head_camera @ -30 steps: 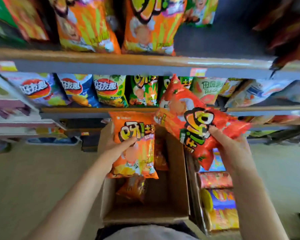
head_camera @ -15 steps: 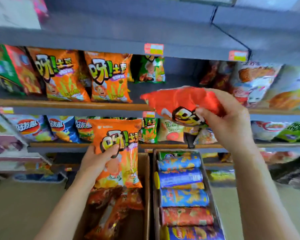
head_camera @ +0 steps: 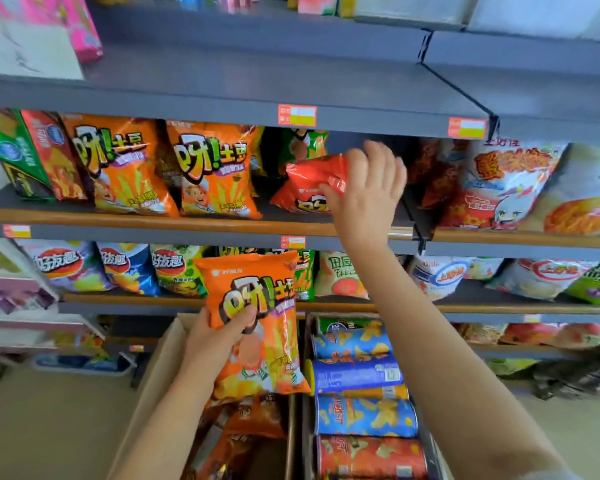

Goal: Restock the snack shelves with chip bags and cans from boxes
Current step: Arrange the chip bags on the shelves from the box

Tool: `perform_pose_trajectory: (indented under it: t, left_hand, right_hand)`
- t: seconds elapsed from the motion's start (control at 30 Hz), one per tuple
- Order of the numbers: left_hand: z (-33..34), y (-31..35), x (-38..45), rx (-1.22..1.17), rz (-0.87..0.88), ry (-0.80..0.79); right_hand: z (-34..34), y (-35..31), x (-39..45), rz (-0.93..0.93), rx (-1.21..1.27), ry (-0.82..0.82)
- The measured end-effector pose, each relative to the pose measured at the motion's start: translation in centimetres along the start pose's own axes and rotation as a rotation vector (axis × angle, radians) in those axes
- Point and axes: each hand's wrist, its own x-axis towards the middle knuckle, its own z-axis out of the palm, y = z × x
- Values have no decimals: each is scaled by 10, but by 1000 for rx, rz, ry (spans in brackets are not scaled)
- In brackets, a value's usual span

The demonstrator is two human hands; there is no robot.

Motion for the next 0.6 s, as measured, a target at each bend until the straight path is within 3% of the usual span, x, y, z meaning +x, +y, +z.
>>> perform_pose_trajectory:
  t: [0.1, 0.17, 0.2, 0.3, 0.5, 0.6]
  left_hand:
    - [-5, -5, 2, 3, -3, -2]
    - [-9, -10, 5, 14, -6, 1]
    - [-11, -14, 8, 23, -8, -2]
    - [-14, -19, 14, 52, -10, -7]
    - [-17, -33, 25, 64, -34, -49]
    - [-19, -34, 29, 80, -45, -67]
  right_hand:
    - [10, 1, -11, 498, 307, -5]
    - [18, 2, -14, 819, 577, -202]
    - [24, 5, -15, 895, 668, -307]
    - [46, 13, -14, 842, 691, -516]
    - [72, 9, -1, 617, 769, -553]
    - [83, 4, 6, 597, 758, -597]
